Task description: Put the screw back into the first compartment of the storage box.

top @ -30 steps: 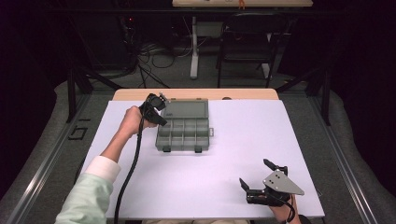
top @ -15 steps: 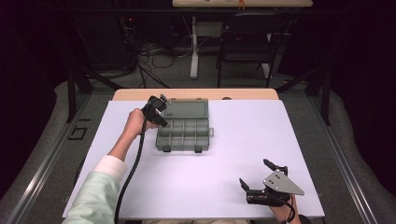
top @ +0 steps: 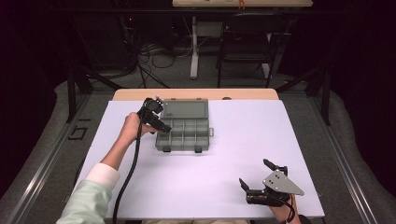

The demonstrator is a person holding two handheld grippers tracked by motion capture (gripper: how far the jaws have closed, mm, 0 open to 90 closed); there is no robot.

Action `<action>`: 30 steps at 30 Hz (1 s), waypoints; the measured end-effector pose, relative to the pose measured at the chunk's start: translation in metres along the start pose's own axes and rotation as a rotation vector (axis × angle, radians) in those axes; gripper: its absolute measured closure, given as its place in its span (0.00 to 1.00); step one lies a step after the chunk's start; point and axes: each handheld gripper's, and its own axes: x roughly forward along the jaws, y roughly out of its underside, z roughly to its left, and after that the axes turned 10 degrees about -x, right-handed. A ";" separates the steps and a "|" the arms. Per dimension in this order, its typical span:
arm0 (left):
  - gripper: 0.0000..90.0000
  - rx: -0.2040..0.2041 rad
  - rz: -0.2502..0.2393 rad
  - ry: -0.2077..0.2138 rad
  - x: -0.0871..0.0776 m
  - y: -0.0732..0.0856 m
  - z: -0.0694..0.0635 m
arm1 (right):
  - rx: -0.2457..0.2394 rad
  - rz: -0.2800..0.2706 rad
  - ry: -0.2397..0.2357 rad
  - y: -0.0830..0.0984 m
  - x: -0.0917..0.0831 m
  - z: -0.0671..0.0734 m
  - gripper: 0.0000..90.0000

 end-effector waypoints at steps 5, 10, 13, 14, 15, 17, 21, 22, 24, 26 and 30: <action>0.12 0.001 -0.055 0.003 -0.017 0.018 -0.006 | -0.001 0.000 0.001 0.000 0.000 0.000 0.00; 0.06 -0.003 -0.127 -0.002 -0.032 0.040 -0.012 | 0.000 0.001 0.002 0.000 0.000 0.000 0.00; 0.04 0.000 -0.156 -0.001 -0.040 0.054 -0.018 | -0.005 0.011 -0.003 0.000 0.000 0.000 0.00; 0.03 -0.003 -0.178 -0.008 -0.042 0.058 -0.021 | -0.006 0.007 -0.003 0.000 0.001 0.000 0.00; 0.03 -0.002 -0.189 -0.005 -0.045 0.062 -0.023 | -0.005 0.007 -0.003 0.000 0.001 0.000 0.00; 0.02 0.001 -0.211 -0.010 -0.049 0.070 -0.027 | -0.003 0.012 -0.002 -0.001 0.000 0.001 0.00; 0.00 0.013 -0.244 -0.002 -0.057 0.084 -0.034 | -0.003 0.010 -0.005 -0.001 0.001 0.001 0.00; 0.00 0.015 -0.252 -0.004 -0.057 0.087 -0.036 | -0.006 0.011 -0.002 -0.001 0.001 0.000 0.00; 0.00 0.019 -0.257 -0.001 -0.058 0.094 -0.038 | -0.001 0.011 -0.008 -0.001 0.001 0.001 0.00; 0.00 0.023 -0.269 -0.006 -0.058 0.103 -0.042 | -0.004 0.014 -0.009 -0.001 0.000 0.001 0.00; 0.00 0.012 -0.302 -0.002 -0.058 0.118 -0.046 | 0.000 0.012 -0.011 0.000 0.001 0.001 0.00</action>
